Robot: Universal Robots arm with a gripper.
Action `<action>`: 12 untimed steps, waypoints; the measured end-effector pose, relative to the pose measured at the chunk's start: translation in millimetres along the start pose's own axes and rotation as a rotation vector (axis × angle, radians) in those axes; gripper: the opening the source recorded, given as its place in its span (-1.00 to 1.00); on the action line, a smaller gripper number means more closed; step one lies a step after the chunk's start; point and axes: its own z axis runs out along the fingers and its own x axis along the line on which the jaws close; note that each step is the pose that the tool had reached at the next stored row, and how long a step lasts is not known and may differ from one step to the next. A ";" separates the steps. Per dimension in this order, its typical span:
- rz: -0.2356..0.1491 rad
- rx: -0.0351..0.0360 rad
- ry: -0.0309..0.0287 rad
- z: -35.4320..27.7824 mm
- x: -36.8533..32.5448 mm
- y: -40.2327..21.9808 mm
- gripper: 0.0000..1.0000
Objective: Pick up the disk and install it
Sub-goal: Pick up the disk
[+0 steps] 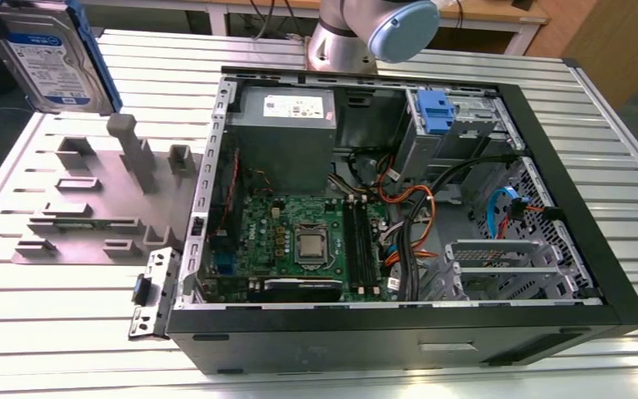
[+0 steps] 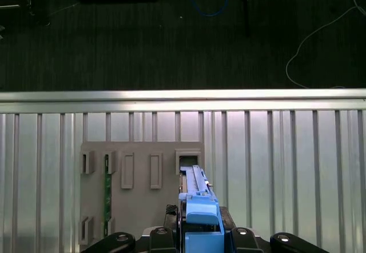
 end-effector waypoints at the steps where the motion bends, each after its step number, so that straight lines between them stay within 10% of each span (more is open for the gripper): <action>1: 0.000 0.0000 0.0000 -0.2 0.0 0.0 -0.27; 12: 0.000 0.0000 0.0000 -3.0 0.0 0.1 -0.27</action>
